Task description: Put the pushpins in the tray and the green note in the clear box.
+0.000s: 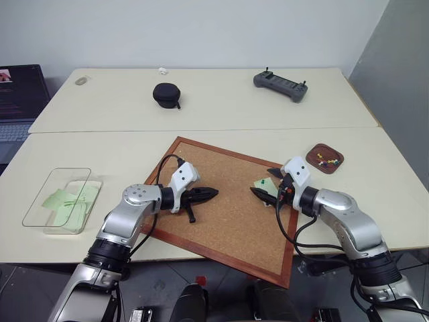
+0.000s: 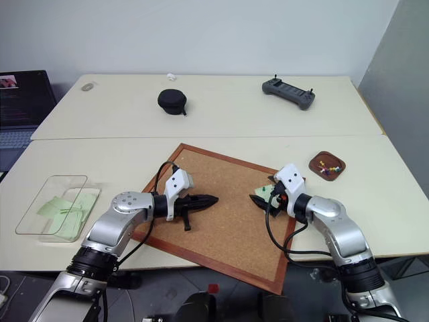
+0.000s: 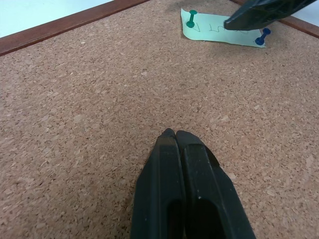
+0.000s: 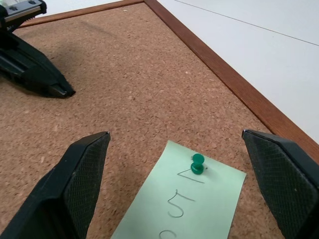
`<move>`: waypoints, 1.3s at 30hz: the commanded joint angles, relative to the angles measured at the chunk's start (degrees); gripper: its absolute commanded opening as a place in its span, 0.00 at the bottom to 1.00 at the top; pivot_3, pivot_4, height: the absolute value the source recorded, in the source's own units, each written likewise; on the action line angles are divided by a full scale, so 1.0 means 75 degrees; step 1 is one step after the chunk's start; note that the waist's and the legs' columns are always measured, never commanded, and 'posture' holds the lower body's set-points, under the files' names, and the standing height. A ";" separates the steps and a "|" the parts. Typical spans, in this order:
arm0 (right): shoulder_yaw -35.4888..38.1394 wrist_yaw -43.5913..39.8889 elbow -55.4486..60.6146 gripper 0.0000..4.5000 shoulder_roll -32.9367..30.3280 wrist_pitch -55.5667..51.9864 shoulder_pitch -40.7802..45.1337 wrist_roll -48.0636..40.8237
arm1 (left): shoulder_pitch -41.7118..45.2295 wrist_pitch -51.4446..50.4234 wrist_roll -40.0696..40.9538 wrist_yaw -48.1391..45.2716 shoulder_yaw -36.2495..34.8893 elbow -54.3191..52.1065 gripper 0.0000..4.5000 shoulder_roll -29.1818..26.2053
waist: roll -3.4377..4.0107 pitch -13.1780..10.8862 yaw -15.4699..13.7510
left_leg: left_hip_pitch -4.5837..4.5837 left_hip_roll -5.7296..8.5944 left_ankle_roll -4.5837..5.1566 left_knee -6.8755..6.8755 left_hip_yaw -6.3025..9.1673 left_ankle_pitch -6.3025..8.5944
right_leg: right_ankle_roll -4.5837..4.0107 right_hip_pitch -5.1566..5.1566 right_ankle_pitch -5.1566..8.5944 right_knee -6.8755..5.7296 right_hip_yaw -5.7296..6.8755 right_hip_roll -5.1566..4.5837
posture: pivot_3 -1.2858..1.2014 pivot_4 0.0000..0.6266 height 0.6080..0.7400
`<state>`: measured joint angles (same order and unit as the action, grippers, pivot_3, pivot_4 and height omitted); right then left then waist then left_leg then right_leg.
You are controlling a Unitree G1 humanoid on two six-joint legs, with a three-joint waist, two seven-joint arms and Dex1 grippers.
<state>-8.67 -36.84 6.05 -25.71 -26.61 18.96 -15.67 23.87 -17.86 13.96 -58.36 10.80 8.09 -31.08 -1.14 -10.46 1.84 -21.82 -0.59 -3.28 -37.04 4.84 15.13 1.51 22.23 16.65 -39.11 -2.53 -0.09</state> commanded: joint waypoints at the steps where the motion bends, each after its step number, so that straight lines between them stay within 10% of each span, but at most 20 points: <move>1: 0.0172 0.0018 -0.0253 1.00 0.0196 0.0293 0.0190 0.0041 | -0.0152 -0.0107 -0.0094 -0.0118 0.0091 -0.0006 0.00 -0.0045 | 0.0001 0.0000 -0.0001 | 0.0000 0.0000 0.0000 0.0001 0.0000 0.0000 | 0.0000 0.0000 0.0000 0.0000 0.0001 0.0000 | 0.52 0.24 1.00; 26: 0.0086 -0.0126 -0.1101 0.01 0.0515 0.1198 0.0281 0.0521 | 0.0231 -0.0219 -0.0046 -0.0080 -0.0033 -0.0010 0.00 0.0125 | 0.0001 0.0000 0.0001 | 0.0000 0.0000 0.0000 0.0001 0.0000 0.0000 | 0.0000 0.0001 0.0000 -0.0002 0.0001 0.0001 | 0.52 0.24 1.00; 39: 0.0150 -0.0180 -0.0716 0.01 0.0547 0.1300 0.0208 0.0474 | 0.0205 -0.0325 -0.0325 0.0005 0.0133 0.0129 0.00 0.0068 | 0.0001 0.0000 0.0001 | 0.0001 0.0001 0.0000 0.0000 0.0000 0.0000 | 0.0000 0.0001 0.0000 -0.0005 0.0001 0.0001 | 0.52 0.24 1.00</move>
<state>-8.37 -37.44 -3.05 -21.95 -18.04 19.86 -11.42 25.16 -19.62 13.25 -59.02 10.57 8.48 -30.82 -1.13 -10.46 1.85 -21.81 -0.59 -3.28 -37.05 4.84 15.13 1.51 22.24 16.65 -39.15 -2.53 -0.08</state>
